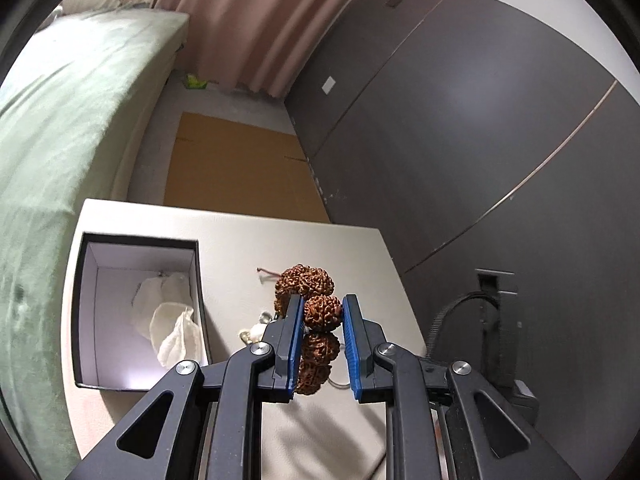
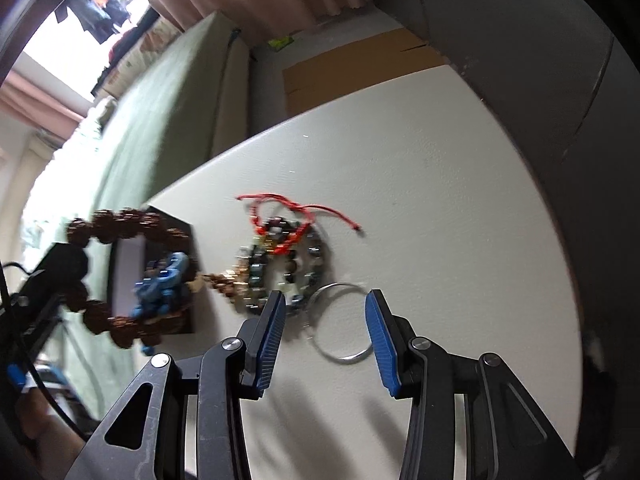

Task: Organize jewelry
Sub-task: 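Grasp the blue flower braided bracelet with the right gripper while the left holds the brown beads, then carry the blue bracelet into the black box and open the right gripper while the left carries the brown beads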

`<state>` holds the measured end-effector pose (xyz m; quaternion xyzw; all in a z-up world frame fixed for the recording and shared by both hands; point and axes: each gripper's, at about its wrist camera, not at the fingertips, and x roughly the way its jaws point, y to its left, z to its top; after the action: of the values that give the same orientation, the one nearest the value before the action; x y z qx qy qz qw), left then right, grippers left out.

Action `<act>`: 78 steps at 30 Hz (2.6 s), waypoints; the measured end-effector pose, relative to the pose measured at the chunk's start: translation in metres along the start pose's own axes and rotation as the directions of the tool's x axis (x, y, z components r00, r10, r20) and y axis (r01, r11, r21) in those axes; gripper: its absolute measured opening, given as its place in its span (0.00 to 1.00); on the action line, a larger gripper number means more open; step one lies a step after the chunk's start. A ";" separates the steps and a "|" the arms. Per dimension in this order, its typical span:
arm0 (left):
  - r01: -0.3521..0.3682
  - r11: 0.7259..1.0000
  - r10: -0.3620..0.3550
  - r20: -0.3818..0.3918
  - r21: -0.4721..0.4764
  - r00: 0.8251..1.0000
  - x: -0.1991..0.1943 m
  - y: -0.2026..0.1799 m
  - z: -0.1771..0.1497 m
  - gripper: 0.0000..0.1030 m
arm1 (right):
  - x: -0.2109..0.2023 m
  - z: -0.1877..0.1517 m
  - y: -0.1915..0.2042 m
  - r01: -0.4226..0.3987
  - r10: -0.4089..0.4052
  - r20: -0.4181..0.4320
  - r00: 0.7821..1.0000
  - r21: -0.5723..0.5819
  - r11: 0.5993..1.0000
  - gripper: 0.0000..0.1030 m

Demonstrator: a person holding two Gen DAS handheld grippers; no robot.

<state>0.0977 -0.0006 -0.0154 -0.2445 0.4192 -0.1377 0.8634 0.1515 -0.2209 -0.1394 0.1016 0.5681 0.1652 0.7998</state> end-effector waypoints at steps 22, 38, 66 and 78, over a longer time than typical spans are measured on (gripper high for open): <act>-0.154 0.988 0.156 -0.171 0.025 0.973 0.069 0.002 -0.019 0.19 | 0.009 -0.006 -0.014 -0.214 0.224 -0.073 0.972 0.127 0.969 0.41; -0.145 0.989 0.145 -0.178 0.013 0.973 0.067 0.011 -0.019 0.19 | 0.018 -0.005 0.011 -0.313 0.321 -0.029 0.947 0.150 0.938 0.18; -0.162 0.986 0.163 0.049 -0.028 0.985 -0.022 -0.001 -0.003 0.19 | -0.069 0.011 -0.003 -0.338 0.317 0.212 0.924 0.069 0.939 0.18; -0.121 0.985 0.141 0.171 -0.120 0.975 -0.094 0.038 0.005 0.19 | -0.064 0.002 0.052 -0.377 0.375 0.253 0.892 -0.043 0.925 0.18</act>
<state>0.0451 0.0742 0.0287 -0.2744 0.3622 -0.0347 0.8901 0.1261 -0.1971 -0.0648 0.2325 0.4302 0.3002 0.8190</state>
